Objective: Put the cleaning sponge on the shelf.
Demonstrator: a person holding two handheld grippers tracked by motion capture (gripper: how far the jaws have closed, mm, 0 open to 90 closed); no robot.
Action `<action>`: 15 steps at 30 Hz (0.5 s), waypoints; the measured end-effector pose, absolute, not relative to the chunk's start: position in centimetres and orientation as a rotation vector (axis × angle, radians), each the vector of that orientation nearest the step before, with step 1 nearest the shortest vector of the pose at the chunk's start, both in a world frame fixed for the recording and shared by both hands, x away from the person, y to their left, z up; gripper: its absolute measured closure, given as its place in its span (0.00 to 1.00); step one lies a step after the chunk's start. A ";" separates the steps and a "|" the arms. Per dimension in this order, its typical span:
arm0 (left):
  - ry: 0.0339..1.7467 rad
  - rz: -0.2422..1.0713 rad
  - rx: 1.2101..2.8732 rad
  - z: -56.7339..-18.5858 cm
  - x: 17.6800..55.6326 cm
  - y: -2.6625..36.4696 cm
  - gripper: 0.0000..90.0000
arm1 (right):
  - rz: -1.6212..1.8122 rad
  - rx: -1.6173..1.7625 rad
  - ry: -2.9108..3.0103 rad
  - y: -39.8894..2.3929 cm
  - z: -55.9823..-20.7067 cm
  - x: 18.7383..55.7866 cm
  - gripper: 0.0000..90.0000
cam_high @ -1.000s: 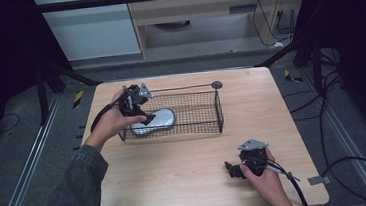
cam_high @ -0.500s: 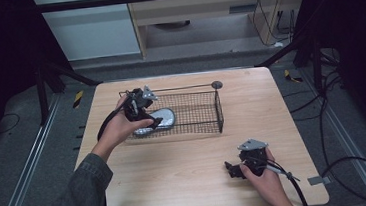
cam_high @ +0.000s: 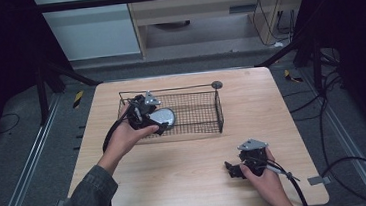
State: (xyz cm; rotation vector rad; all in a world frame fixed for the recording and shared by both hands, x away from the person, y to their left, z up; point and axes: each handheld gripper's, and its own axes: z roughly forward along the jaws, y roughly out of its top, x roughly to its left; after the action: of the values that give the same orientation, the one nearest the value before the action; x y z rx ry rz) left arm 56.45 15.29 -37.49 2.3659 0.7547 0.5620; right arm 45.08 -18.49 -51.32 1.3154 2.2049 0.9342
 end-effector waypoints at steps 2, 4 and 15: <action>0.751 0.560 2.363 -37.5 56.2 15.2 0.04 | 0.937 1.322 2.205 -18.5 -51.3 45.1 0.00; 0.745 0.570 2.355 -37.4 55.5 15.0 0.04 | 0.935 1.318 2.205 -18.5 -51.3 45.1 0.00; 0.718 0.572 2.316 -37.3 53.0 14.9 0.03 | 0.934 1.318 2.204 -18.5 -51.3 45.0 0.01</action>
State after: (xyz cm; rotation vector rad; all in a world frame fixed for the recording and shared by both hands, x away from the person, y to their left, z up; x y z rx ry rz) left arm 53.02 14.87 -37.27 2.3158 0.7178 0.5718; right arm 45.05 -18.47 -51.32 1.3182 2.2044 0.9345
